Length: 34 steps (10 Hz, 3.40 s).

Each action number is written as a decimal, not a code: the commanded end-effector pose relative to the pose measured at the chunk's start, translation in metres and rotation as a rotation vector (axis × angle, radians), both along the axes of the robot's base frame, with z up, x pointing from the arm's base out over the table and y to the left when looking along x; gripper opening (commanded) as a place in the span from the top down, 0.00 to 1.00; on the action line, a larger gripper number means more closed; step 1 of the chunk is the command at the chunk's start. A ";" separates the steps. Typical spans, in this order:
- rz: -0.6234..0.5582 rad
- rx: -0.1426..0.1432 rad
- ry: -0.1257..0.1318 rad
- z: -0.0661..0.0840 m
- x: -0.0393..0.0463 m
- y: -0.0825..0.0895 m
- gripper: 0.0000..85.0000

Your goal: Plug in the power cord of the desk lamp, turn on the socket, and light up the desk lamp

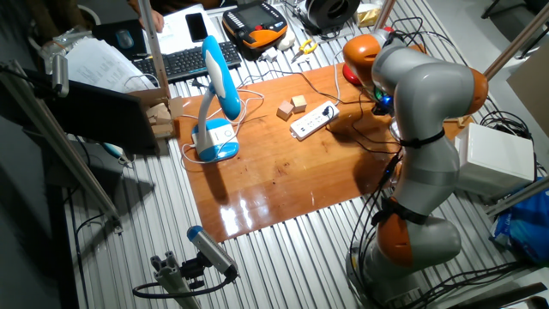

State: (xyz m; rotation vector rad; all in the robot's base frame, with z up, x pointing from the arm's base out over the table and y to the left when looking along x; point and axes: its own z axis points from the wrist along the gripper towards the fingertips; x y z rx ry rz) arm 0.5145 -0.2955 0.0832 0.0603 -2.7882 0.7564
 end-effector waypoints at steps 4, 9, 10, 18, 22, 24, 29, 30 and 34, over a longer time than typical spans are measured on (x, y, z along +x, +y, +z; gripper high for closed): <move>0.011 0.074 0.030 -0.001 0.0005 0.000 1.00; 0.020 0.107 0.037 -0.001 0.0005 0.000 1.00; 0.021 0.107 0.031 -0.001 0.0005 0.000 1.00; 0.041 0.025 -0.017 0.000 -0.0175 -0.020 1.00; 0.046 0.017 -0.012 -0.006 -0.0199 -0.030 1.00; 0.050 0.005 -0.007 -0.007 -0.0228 -0.036 1.00; 0.043 -0.015 0.005 -0.010 -0.0226 -0.040 1.00; 0.044 -0.017 0.009 -0.011 -0.0224 -0.040 1.00; 0.041 -0.028 0.011 -0.012 -0.0220 -0.040 1.00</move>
